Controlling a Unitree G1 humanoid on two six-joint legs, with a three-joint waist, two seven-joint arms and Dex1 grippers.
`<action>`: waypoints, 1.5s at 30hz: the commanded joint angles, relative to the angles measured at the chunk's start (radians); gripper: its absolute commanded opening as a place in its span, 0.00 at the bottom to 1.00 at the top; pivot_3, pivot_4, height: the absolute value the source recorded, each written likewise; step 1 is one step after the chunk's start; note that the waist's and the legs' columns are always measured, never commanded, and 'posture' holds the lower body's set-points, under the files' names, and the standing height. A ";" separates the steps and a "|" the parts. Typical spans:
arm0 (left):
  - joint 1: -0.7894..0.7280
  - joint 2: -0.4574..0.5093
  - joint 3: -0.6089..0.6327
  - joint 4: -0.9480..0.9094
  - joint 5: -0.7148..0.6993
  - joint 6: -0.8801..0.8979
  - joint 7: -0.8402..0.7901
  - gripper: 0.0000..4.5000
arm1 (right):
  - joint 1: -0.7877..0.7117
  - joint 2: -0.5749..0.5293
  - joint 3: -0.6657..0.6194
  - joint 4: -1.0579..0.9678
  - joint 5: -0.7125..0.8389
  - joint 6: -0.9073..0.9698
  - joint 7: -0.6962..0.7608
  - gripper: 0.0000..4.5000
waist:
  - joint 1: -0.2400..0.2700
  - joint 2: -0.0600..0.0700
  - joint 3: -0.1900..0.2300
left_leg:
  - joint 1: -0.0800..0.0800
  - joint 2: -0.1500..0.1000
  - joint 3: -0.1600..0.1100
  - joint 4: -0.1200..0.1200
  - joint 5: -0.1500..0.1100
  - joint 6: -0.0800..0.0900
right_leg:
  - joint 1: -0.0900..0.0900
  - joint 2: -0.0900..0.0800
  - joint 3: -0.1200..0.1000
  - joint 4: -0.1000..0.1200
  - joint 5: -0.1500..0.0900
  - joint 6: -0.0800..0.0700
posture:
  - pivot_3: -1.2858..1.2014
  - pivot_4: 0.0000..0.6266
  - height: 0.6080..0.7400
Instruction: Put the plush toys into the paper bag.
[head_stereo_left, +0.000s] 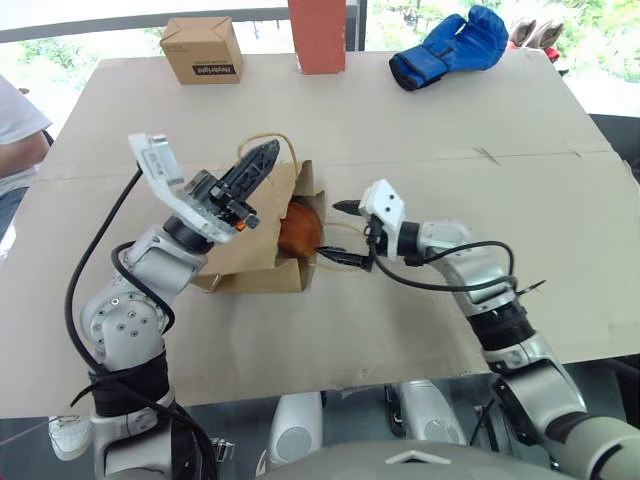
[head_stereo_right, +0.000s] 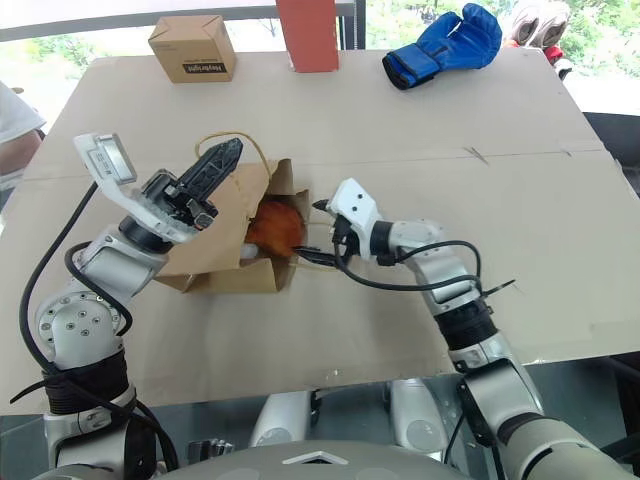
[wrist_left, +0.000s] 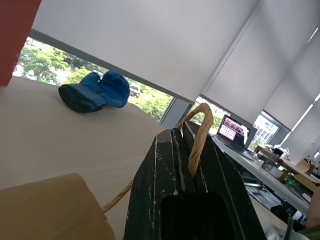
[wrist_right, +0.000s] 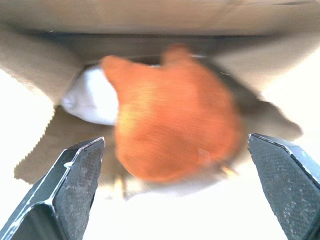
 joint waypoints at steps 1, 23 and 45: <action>-0.037 0.009 0.031 -0.012 -0.050 -0.012 -0.021 0.00 | 0.020 -0.041 -0.063 -0.158 0.073 0.140 -0.033 0.99 | 0.000 0.000 0.000 | 0.000 0.000 0.000 0.000 0.000 0.000 | 0.000 0.000 0.000 0.000 0.000 0.000 | 0.52 0.24 1.00; -0.053 0.059 0.083 -0.062 -0.199 0.017 0.000 0.00 | -0.068 0.255 -0.561 0.043 0.487 0.721 -0.401 0.99 | 0.000 0.000 0.000 | -0.001 0.000 0.000 0.000 0.000 0.000 | 0.000 0.000 0.001 -0.001 0.000 0.000 | 0.52 0.24 1.00; 0.038 0.100 0.123 -0.167 -0.295 -0.006 0.091 0.00 | 0.027 0.133 -0.500 -0.116 0.683 0.812 -0.417 0.99 | 0.003 0.000 0.000 | -0.002 0.000 0.000 0.000 0.000 0.001 | -0.001 0.000 0.000 -0.002 0.000 0.000 | 0.52 0.24 1.00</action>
